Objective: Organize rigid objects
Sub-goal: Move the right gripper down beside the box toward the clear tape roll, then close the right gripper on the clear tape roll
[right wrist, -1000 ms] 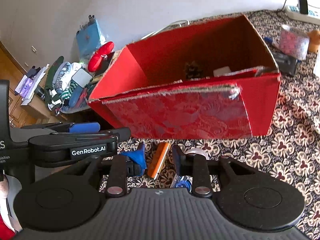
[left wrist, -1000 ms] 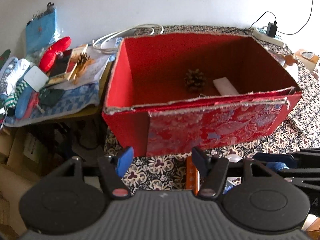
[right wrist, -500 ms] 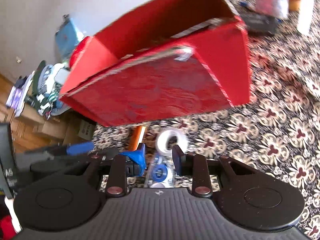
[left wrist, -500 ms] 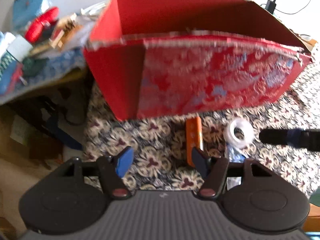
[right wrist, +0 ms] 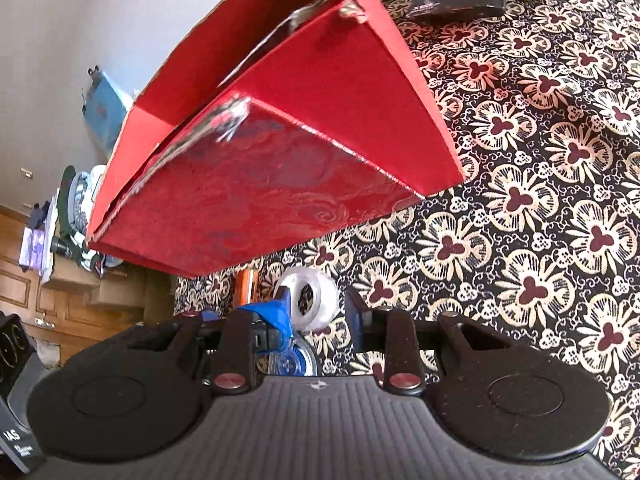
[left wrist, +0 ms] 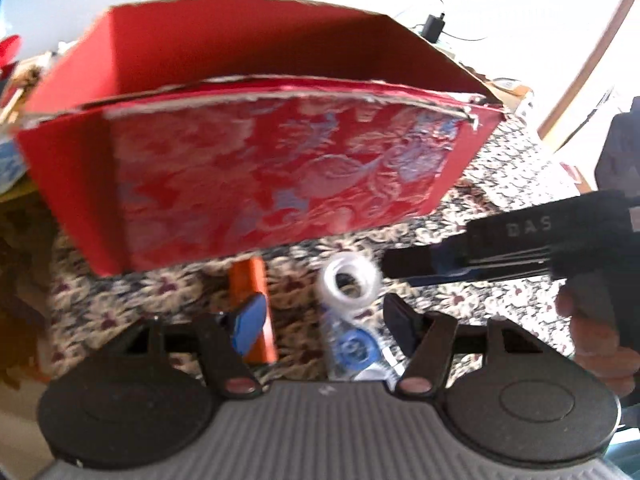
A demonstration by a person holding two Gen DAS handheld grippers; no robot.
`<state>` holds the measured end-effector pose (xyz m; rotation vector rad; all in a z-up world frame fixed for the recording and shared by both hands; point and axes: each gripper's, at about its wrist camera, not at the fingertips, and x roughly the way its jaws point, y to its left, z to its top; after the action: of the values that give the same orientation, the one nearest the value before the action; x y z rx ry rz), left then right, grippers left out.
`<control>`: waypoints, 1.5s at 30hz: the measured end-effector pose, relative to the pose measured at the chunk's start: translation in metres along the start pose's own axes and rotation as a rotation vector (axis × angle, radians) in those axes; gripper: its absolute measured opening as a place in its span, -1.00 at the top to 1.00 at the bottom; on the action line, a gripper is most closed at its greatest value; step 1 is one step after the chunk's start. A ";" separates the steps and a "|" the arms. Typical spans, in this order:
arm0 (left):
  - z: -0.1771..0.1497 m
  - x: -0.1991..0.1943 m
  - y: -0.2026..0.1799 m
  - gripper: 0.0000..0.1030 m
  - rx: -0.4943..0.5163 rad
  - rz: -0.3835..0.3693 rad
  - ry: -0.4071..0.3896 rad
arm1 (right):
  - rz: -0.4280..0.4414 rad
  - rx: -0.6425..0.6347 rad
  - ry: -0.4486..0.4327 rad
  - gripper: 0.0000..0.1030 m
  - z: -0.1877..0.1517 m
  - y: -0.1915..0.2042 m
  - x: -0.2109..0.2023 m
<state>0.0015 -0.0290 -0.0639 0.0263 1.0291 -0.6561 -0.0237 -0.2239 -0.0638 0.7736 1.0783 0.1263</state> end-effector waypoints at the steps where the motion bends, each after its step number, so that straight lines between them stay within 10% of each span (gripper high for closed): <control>1: 0.002 0.004 -0.001 -0.27 0.002 -0.010 0.004 | 0.002 0.005 0.000 0.76 0.001 -0.001 0.000; 30: 0.016 0.046 -0.005 0.23 0.068 -0.037 0.035 | 0.045 0.026 0.064 0.79 0.009 0.005 0.029; 45: 0.036 -0.003 -0.053 0.24 0.267 -0.148 -0.084 | 0.021 -0.061 -0.127 0.88 0.000 0.009 -0.055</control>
<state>0.0016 -0.0818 -0.0276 0.1555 0.8620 -0.9191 -0.0481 -0.2422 -0.0170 0.7282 0.9427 0.1256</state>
